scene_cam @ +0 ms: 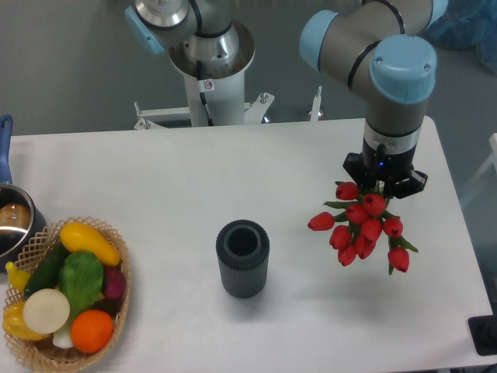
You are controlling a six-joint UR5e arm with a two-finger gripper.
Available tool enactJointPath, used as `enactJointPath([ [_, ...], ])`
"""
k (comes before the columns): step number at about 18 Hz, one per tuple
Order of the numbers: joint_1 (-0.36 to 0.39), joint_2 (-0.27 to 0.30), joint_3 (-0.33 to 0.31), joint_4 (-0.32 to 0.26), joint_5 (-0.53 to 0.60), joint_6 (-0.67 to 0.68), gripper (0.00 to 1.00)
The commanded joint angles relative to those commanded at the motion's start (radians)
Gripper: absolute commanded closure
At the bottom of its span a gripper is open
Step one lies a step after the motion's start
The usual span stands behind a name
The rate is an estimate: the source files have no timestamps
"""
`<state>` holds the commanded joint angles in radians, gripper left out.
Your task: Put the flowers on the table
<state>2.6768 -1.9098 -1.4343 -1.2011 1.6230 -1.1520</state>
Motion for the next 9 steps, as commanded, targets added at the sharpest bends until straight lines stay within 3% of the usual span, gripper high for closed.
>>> enactJointPath([
  [4, 0.006, -0.002, 0.000, -0.005, 0.003, 0.002, 0.95],
  [5, 0.008, -0.003, -0.003, -0.033, -0.001, 0.002, 0.94],
  [9, 0.008, 0.008, -0.072, -0.054, -0.005, 0.006, 0.95],
])
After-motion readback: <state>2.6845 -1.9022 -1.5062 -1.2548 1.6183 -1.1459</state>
